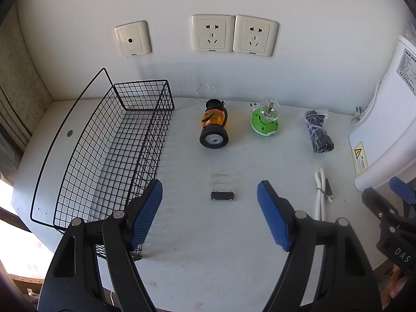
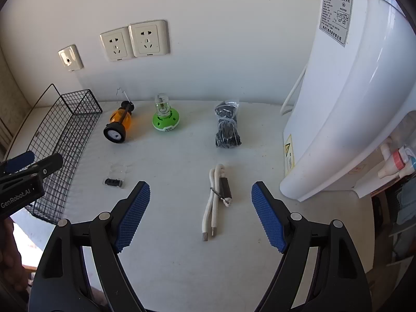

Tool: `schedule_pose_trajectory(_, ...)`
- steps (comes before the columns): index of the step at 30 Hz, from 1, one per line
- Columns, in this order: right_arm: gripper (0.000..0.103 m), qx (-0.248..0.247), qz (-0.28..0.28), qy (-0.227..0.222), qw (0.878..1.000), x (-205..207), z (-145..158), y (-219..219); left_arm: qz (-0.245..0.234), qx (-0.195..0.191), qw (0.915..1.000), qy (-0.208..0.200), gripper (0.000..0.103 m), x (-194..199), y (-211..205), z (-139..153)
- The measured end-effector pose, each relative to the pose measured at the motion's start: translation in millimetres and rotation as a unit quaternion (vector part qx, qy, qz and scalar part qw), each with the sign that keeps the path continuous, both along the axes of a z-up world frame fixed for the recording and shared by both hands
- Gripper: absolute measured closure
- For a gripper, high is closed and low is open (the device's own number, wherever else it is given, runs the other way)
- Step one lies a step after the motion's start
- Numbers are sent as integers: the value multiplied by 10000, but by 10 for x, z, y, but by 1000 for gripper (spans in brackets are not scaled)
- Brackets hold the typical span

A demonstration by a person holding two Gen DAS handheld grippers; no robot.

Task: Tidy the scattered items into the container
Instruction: 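Move both grippers toward the clear box and the white cable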

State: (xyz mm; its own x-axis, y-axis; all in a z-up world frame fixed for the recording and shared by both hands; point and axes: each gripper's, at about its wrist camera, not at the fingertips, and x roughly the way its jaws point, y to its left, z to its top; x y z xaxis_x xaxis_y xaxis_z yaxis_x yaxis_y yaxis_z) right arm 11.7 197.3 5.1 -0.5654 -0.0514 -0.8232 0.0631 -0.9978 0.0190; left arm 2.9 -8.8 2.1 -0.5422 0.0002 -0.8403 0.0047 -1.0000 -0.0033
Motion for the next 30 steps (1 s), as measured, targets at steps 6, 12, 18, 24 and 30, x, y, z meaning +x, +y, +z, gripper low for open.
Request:
schedule_pose_trajectory(6,23,-34,37,69,10000,-10,39,-16,-11,19,10000,-13,31,-3,4,-13)
schedule_pose_trajectory(12,23,-55,54,103,9999,-24,55,-26,-23,32,10000,-18,31,-10,7,-21)
schedule_pose_trajectory(18,23,-45,48,67,10000,-34,32,-34,-97,74,9999,-73,31,-2,52,-73)
schedule_pose_trajectory(24,23,-41,34,-5,10000,-53,-27,-20,-139,104,9997,-145,31,-32,72,-160)
schedule_pose_trajectory(30,23,-40,-12,-93,9999,-79,-112,19,-135,142,9996,-222,31,-68,103,-290)
